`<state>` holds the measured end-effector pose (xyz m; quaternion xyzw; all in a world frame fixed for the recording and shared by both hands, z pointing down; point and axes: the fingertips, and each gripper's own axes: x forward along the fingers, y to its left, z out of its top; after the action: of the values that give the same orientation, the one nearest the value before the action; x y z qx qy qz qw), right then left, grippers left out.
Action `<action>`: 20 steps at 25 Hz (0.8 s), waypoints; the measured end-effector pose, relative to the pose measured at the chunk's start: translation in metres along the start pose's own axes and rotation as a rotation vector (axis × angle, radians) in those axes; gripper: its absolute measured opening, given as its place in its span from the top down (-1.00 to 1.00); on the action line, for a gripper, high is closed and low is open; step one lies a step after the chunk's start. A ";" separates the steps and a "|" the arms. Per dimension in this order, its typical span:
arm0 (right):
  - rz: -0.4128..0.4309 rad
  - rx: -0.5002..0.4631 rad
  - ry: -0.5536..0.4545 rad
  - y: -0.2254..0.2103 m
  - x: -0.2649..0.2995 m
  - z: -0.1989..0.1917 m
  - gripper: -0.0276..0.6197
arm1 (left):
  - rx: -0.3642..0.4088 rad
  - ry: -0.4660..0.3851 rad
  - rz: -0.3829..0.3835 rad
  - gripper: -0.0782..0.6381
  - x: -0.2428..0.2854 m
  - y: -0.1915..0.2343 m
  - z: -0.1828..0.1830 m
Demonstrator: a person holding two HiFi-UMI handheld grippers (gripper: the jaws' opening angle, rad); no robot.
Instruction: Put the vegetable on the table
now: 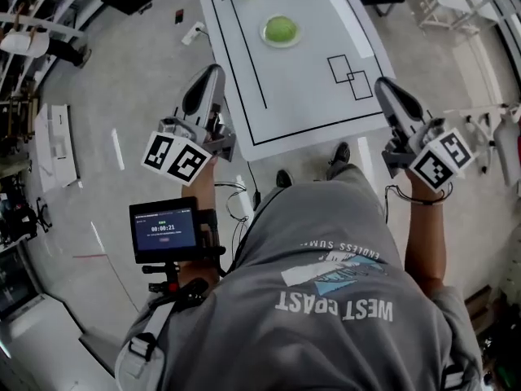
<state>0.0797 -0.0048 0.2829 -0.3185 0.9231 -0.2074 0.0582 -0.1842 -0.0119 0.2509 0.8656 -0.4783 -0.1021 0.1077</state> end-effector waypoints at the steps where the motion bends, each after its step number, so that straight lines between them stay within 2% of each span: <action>1: 0.002 -0.004 -0.005 0.019 0.001 0.000 0.89 | 0.004 0.004 -0.019 0.76 -0.012 -0.001 0.004; 5: 0.043 -0.024 -0.010 0.092 -0.017 -0.005 0.89 | 0.014 0.025 -0.063 0.76 -0.060 -0.019 0.009; 9: 0.068 -0.021 -0.039 0.138 -0.055 0.005 0.89 | 0.022 0.019 -0.087 0.76 -0.080 -0.051 0.015; 12: 0.088 -0.046 -0.041 0.154 -0.078 0.018 0.89 | 0.029 0.005 -0.090 0.76 -0.081 -0.075 0.019; 15: 0.069 -0.068 0.012 0.156 -0.108 0.005 0.89 | 0.063 0.006 -0.080 0.76 -0.089 -0.107 0.012; 20: 0.094 -0.083 0.039 0.188 -0.209 -0.010 0.90 | 0.049 0.002 -0.065 0.76 -0.126 -0.199 -0.008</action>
<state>0.1366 0.2608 0.2076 -0.2726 0.9458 -0.1724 0.0366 -0.0873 0.1995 0.2109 0.8830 -0.4524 -0.0929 0.0836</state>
